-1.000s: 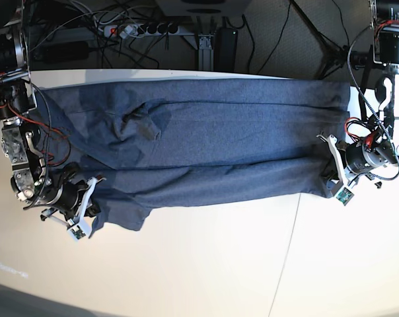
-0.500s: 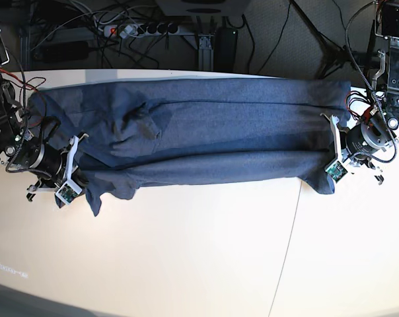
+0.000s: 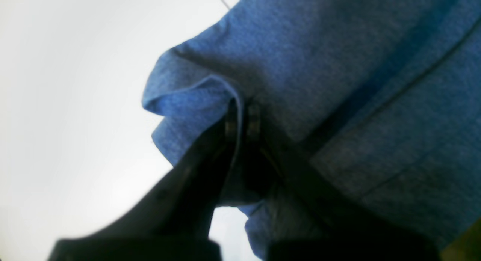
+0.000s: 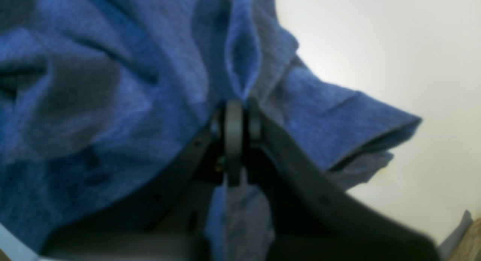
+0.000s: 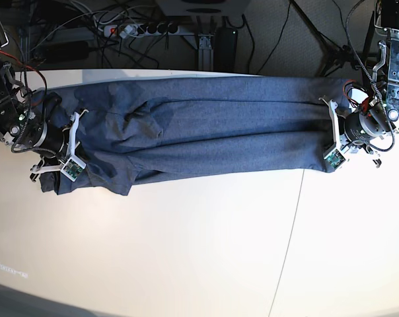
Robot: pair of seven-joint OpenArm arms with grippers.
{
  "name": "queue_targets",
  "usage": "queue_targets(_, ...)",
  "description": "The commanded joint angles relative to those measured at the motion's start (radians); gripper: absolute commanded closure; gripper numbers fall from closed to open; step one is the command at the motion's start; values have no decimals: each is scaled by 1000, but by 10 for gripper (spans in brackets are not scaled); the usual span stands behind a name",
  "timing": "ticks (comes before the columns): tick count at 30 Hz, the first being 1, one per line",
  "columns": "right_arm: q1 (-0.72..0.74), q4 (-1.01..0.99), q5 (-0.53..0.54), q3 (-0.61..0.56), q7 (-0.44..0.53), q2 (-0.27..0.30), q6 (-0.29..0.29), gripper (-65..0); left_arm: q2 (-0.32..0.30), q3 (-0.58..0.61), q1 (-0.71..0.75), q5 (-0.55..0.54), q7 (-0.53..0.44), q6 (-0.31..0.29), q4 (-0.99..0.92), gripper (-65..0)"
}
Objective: Fold the T-shirt properly
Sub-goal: 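Lower the shirt and regrasp its ends with both grippers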
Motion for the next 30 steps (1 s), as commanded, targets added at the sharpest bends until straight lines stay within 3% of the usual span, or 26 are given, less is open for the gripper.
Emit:
queue_targets(1, 3, 13, -2, 13, 9, 23, 94, 0, -17, -7, -13, -13, 3, -3, 22, 0)
queue_targets(14, -86, 12, -28, 14, 9, 21, 94, 0, -16, -7, -13, -132, 93, 0, 23, 0)
queue_targets(20, -85, 11, -16, 14, 10, 20, 94, 0, -17, -7, -13, -236, 214, 0, 23, 0)
queue_targets(22, -85, 11, -16, 14, 10, 19, 94, -23, -17, -7, -13, -237, 224, 0, 23, -190)
queue_targets(24, -85, 11, -17, 14, 10, 19, 94, -153, -17, -7, -13, -236, 230, 0, 23, -363)
queue_targets(25, -85, 11, -16, 14, 10, 19, 94, -213, -17, -7, -13, -236, 230, 2, 23, -398)
queue_targets(27, -85, 11, -16, 14, 10, 19, 94, -287, -17, -7, -13, -235, 230, 37, 23, -402)
queue_targets(30, -85, 11, -16, 14, 13, 19, 93, -297, -17, -20, -13, -229, 215, 90, 23, -402)
